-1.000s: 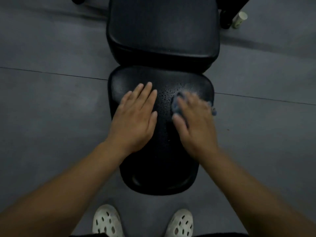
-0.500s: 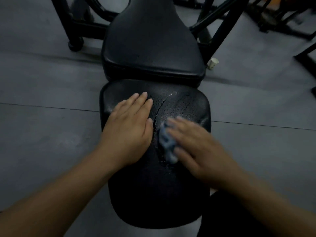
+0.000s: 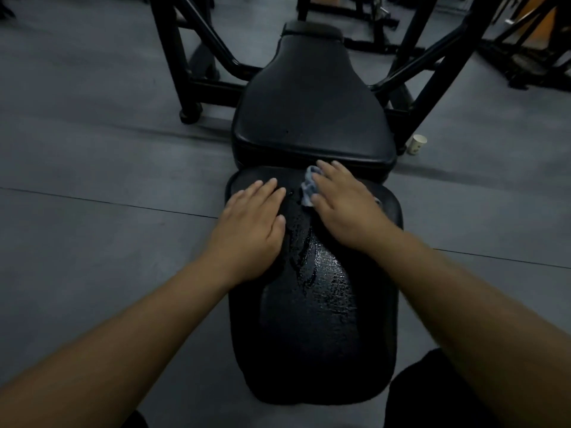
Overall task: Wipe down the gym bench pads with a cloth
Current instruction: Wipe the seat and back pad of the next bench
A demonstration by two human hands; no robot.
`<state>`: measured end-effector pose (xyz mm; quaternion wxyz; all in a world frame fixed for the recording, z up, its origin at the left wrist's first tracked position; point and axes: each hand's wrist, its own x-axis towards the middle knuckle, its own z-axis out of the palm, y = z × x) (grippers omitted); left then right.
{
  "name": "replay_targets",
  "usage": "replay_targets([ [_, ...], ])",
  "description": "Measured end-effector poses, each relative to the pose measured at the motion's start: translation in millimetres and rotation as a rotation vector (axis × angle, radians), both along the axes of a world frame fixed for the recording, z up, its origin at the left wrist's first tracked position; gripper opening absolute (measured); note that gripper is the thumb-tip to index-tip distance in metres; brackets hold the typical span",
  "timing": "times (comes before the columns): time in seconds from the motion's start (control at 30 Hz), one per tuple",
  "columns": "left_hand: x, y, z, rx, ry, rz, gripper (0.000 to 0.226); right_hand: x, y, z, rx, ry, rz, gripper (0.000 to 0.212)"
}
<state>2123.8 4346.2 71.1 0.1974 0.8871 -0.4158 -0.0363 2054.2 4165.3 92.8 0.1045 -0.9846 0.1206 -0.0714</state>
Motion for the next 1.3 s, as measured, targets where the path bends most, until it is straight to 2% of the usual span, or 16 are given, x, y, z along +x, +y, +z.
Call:
replay_targets([
  [0.07,0.4,1.1,-0.7,0.013,0.010,-0.005,0.072,-7.2,27.3,2.6,0.007,-0.053,0.146,0.052],
  [0.17,0.9,4.8,-2.9,0.029,0.010,-0.028,0.072,-71.4,37.1,-3.5,0.018,-0.001,0.353,0.055],
  [0.23,-0.1,7.3,-3.3,0.005,0.024,-0.036,0.071,-71.9,6.4,-3.1,-0.033,-0.003,0.297,0.061],
  [0.3,-0.1,7.4,-3.2,-0.023,0.046,-0.043,0.070,-33.2,-14.0,-3.7,-0.058,-0.001,0.104,0.062],
  [0.37,2.5,7.3,-3.9,-0.058,0.066,0.001,0.070,-5.2,5.5,-3.7,-0.078,0.003,0.010,0.061],
  [0.5,10.6,11.1,-8.9,-0.124,0.128,0.082,0.071,-59.1,54.2,-1.4,-0.018,-0.069,0.405,0.055],
  [0.57,10.7,12.4,-12.5,-0.140,0.134,0.069,0.070,-78.2,34.5,-4.0,0.024,-0.069,0.469,0.050],
  [0.7,8.9,12.8,-14.6,-0.136,0.129,0.073,0.070,0.4,-10.2,-5.2,0.000,-0.049,0.068,0.048],
  [0.77,6.1,13.1,-14.8,-0.157,0.146,0.112,0.072,37.9,14.8,-4.9,-0.061,-0.032,0.009,0.042],
  [0.87,1.5,19.3,-16.1,-0.224,0.221,0.241,0.070,18.9,61.0,-0.2,-0.020,-0.073,0.288,0.049],
  [0.93,-2.0,25.2,-18.6,-0.230,0.267,0.249,0.063,-11.5,56.0,0.9,0.024,-0.063,0.409,0.049],
  [1.03,-3.6,29.0,-19.1,-0.238,0.264,0.228,0.062,16.7,25.2,2.5,0.002,-0.044,0.324,0.039],
  [1.13,-0.8,28.6,-17.2,-0.240,0.263,0.213,0.067,57.4,45.7,4.2,0.005,-0.024,0.186,0.035],
  [1.23,3.6,33.4,-12.3,-0.275,0.262,0.205,0.080,3.7,71.5,3.3,-0.017,-0.035,0.345,0.046],
  [1.3,3.5,37.6,-12.1,-0.241,0.197,0.112,0.081,-57.7,68.9,5.5,-0.032,0.040,0.418,0.055],
])
